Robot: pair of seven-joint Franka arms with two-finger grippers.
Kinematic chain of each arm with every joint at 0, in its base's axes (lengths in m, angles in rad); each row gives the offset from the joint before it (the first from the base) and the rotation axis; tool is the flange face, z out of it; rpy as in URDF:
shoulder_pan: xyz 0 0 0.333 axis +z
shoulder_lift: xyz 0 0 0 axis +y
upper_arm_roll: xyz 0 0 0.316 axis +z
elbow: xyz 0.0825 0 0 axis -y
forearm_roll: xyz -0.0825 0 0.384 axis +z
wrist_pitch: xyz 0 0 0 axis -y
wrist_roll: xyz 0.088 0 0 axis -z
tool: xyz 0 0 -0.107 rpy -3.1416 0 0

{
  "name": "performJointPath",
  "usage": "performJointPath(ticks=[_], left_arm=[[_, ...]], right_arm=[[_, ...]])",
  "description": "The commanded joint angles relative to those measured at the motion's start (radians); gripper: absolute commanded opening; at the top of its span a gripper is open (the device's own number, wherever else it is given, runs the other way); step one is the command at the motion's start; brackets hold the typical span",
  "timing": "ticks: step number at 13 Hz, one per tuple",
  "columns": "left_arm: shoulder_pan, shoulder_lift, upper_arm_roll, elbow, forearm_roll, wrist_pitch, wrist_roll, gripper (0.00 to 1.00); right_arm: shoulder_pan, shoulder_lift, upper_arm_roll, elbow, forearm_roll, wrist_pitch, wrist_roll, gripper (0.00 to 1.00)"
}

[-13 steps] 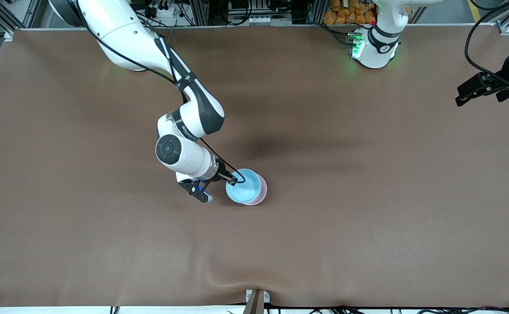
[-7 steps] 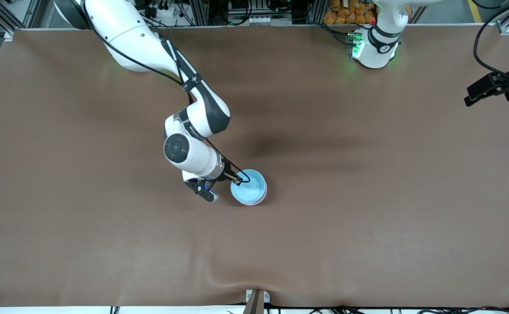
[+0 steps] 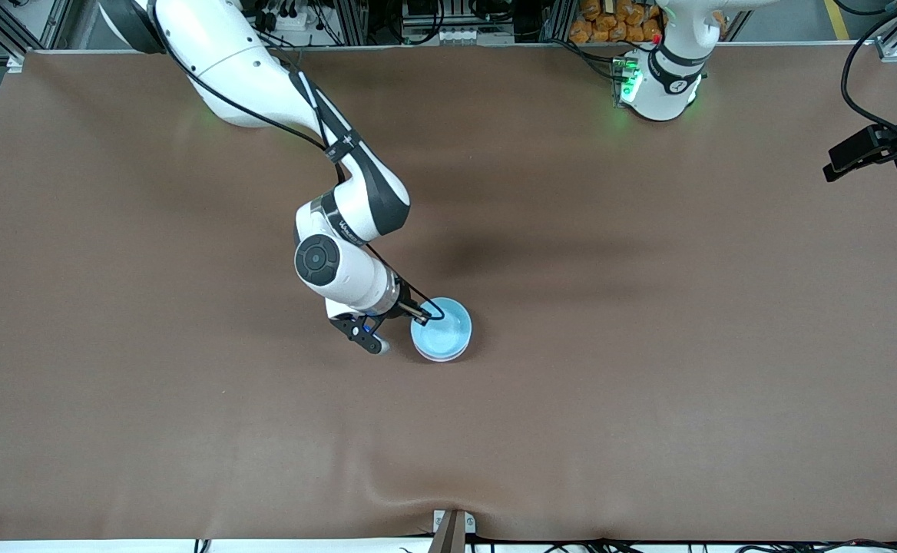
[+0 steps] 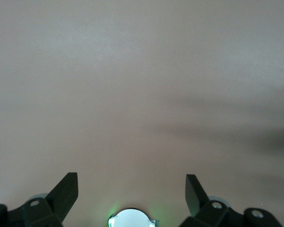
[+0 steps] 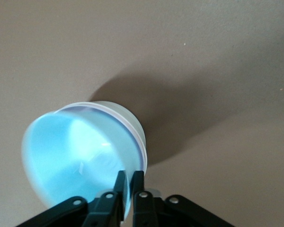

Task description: Stack pink and blue bowls on white bowl

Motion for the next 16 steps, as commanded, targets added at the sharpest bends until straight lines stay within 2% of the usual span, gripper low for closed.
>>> performJointPath(ticks=[1,4,7,8,9,11,12,13,15,16], left_arm=[[0.011,-0.024,-0.004,-0.009,-0.012,-0.018,0.03,1.0],[0.004,-0.031,-0.036,-0.008,-0.012,-0.018,0.027,1.0],[0.01,-0.044,-0.05,-0.024,-0.02,-0.024,0.03,1.0],[0.002,-0.047,-0.053,-0.023,-0.047,-0.024,0.025,1.0],[0.002,-0.051,-0.086,-0.021,-0.052,-0.024,-0.002,1.0],[0.01,-0.057,-0.113,-0.023,-0.052,-0.024,-0.042,1.0],[0.011,-0.057,-0.111,-0.023,-0.052,-0.026,-0.041,1.0],[0.013,-0.059,-0.107,-0.023,-0.052,-0.026,-0.042,1.0],[0.025,-0.059,-0.105,-0.02,-0.049,-0.029,-0.045,1.0],[0.027,-0.059,-0.104,-0.02,-0.043,-0.03,-0.045,1.0]], right_arm=[[-0.008,0.009,0.001,0.024,0.012,-0.011,0.013,1.0],[-0.023,-0.017,0.001,0.014,0.008,-0.019,-0.005,1.0],[-0.111,-0.109,0.001,-0.026,-0.001,-0.168,-0.196,1.0],[-0.147,-0.149,-0.002,-0.058,-0.001,-0.207,-0.261,1.0],[-0.177,-0.204,-0.005,-0.113,-0.003,-0.216,-0.331,1.0],[-0.244,-0.343,-0.02,-0.242,-0.009,-0.219,-0.492,1.0],[-0.302,-0.432,-0.021,-0.32,-0.041,-0.224,-0.551,1.0],[-0.362,-0.511,-0.016,-0.376,-0.119,-0.232,-0.604,1.0],[-0.446,-0.612,-0.013,-0.382,-0.248,-0.372,-0.71,1.0],[-0.483,-0.655,-0.013,-0.373,-0.277,-0.431,-0.764,1.0]])
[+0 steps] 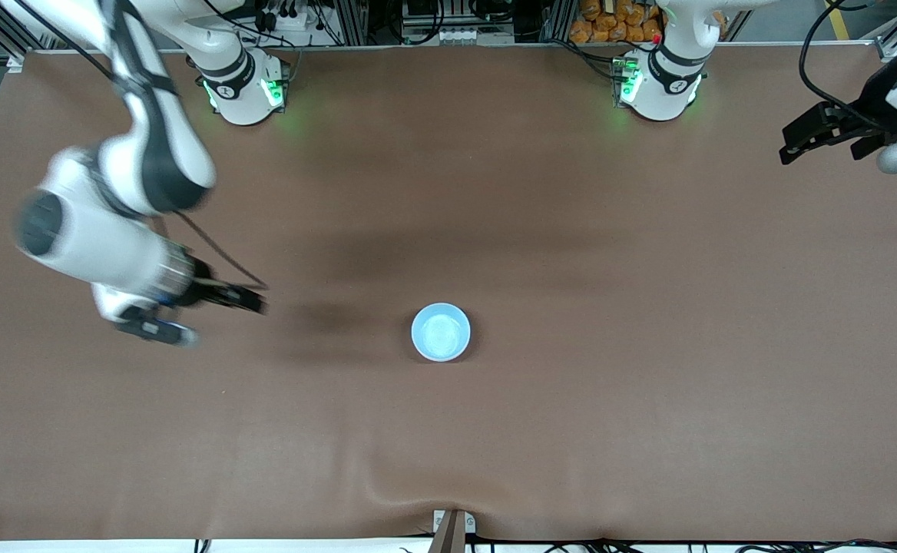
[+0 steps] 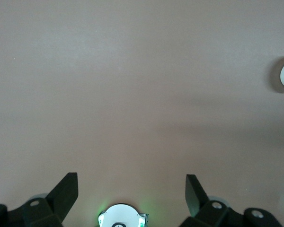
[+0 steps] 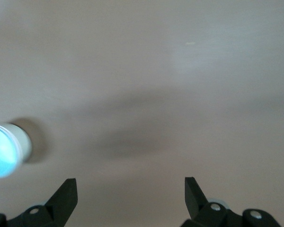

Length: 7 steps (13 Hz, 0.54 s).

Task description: Stack pink and blue bowls on white bowl

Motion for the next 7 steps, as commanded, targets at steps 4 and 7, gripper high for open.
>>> performJointPath(ticks=[4,7], left_arm=[[0.042,-0.017,-0.001,-0.013,-0.002,-0.013,0.021,1.0],[0.044,0.024,-0.001,0.042,-0.003,-0.012,0.01,1.0]], right_arm=[[-0.111,-0.226,0.037,-0.006,-0.14,-0.256,-0.164,1.0],[-0.116,-0.22,0.052,0.153,-0.187,-0.399,-0.19,1.0]])
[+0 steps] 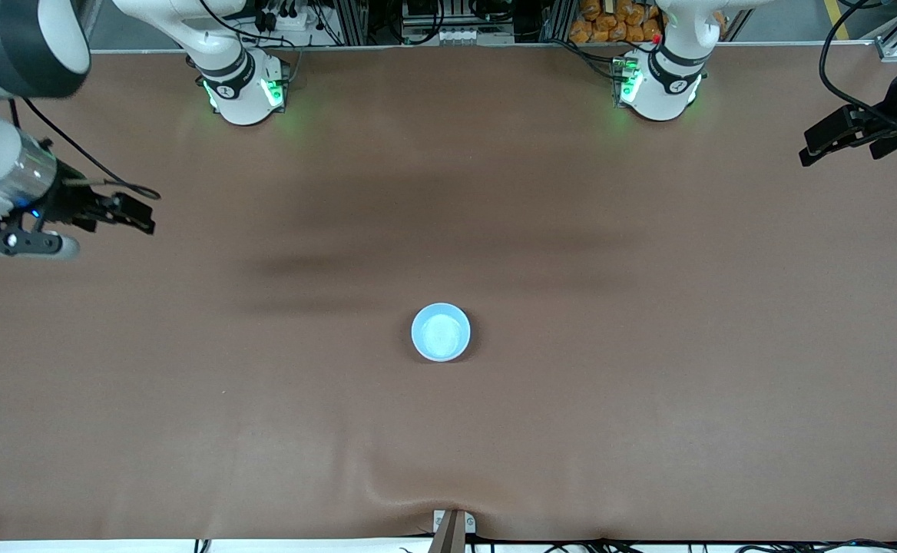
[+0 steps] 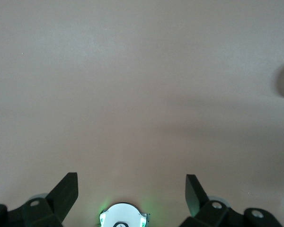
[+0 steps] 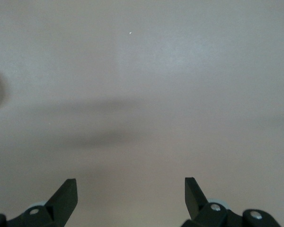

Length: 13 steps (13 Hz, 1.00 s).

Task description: Stack pink and blue bowls on white bowl

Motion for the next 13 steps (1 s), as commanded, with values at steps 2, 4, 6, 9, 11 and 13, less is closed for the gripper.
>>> performJointPath(ticks=[2,4,6,9,11,13], left_arm=[[0.008,0.023,-0.005,0.049,-0.002,-0.011,-0.006,1.0],[0.008,0.014,-0.003,0.048,-0.008,-0.009,-0.01,1.0],[0.011,0.014,-0.002,0.049,-0.012,-0.008,-0.01,1.0],[0.032,0.014,-0.002,0.051,-0.002,-0.009,-0.001,1.0],[0.031,0.014,-0.002,0.049,0.0,-0.011,-0.004,1.0],[0.031,0.012,-0.011,0.048,0.0,-0.021,-0.006,1.0]], right_arm=[[-0.023,0.018,0.02,0.188,-0.031,-0.133,-0.064,1.0],[-0.024,0.03,0.016,0.225,-0.042,-0.136,-0.107,1.0],[-0.023,0.035,0.004,0.23,-0.04,-0.133,-0.108,1.0],[-0.026,0.035,0.003,0.23,-0.036,-0.133,-0.096,1.0],[-0.031,0.035,0.003,0.228,-0.036,-0.135,-0.093,1.0],[-0.046,0.035,0.003,0.224,-0.024,-0.129,-0.093,1.0]])
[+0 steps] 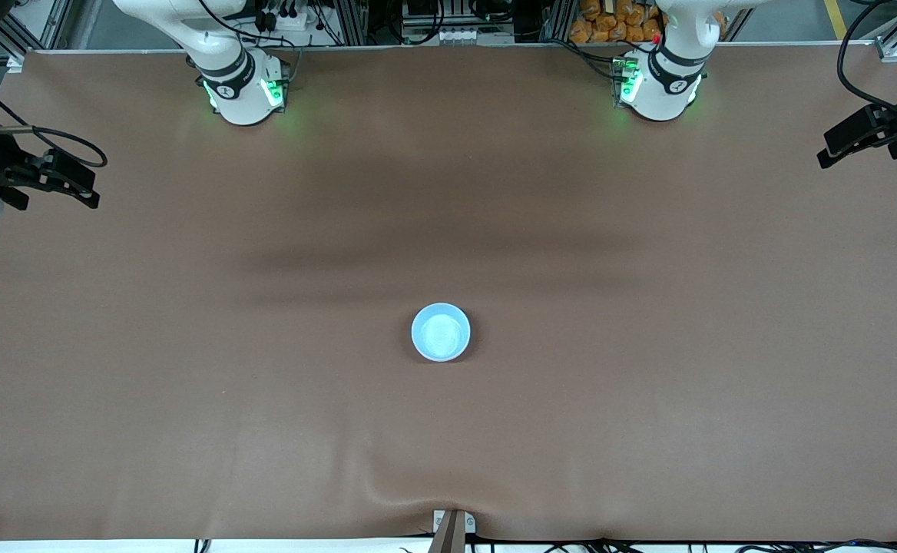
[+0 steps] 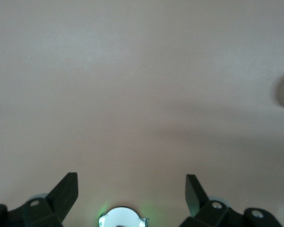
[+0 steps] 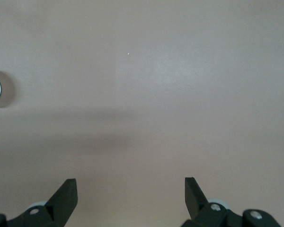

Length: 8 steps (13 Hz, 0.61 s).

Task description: Stack pink and blue bowls on white bowl

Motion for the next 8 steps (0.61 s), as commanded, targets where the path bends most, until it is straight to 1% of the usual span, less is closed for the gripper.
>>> performJointPath(ticks=[1,6,8], left_arm=[[0.003,0.005,-0.012,0.021,0.001,-0.029,-0.001,1.0],[-0.003,0.005,-0.016,0.018,0.0,-0.03,0.001,1.0],[-0.001,0.0,-0.036,0.013,0.0,-0.052,0.012,1.0]], right_arm=[[-0.044,0.015,0.015,0.026,0.014,-0.012,-0.003,1.0],[-0.049,0.017,0.013,0.029,0.02,-0.013,-0.003,1.0],[-0.056,0.017,0.013,0.029,0.022,-0.013,-0.003,1.0]])
